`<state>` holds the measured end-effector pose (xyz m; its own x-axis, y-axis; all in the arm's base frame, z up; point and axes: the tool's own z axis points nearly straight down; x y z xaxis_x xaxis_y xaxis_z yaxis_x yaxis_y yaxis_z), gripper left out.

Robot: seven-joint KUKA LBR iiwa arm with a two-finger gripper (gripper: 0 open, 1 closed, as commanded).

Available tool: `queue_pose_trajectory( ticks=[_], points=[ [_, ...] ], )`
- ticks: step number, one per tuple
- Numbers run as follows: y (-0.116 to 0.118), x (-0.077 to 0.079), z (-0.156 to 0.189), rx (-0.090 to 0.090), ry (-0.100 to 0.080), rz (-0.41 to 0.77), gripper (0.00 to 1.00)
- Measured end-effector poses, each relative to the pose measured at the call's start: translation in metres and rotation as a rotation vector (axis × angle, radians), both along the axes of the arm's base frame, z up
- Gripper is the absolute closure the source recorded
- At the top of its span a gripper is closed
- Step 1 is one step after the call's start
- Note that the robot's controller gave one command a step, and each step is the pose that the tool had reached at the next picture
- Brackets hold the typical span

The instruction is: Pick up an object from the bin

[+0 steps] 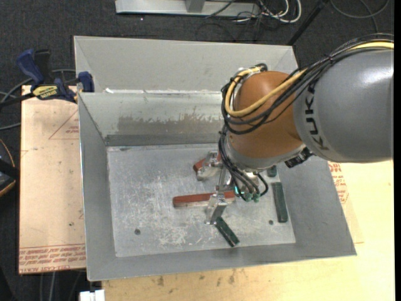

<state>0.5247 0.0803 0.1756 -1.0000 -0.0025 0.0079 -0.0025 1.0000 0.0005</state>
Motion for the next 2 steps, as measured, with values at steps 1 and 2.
queue_pose_trajectory(
  ticks=[1,2],
  points=[
    [0.000,0.002,0.004,0.001,-0.008,-0.002,0.00],
    [-0.006,0.026,-0.092,0.007,-0.039,0.014,1.00]
  ],
)
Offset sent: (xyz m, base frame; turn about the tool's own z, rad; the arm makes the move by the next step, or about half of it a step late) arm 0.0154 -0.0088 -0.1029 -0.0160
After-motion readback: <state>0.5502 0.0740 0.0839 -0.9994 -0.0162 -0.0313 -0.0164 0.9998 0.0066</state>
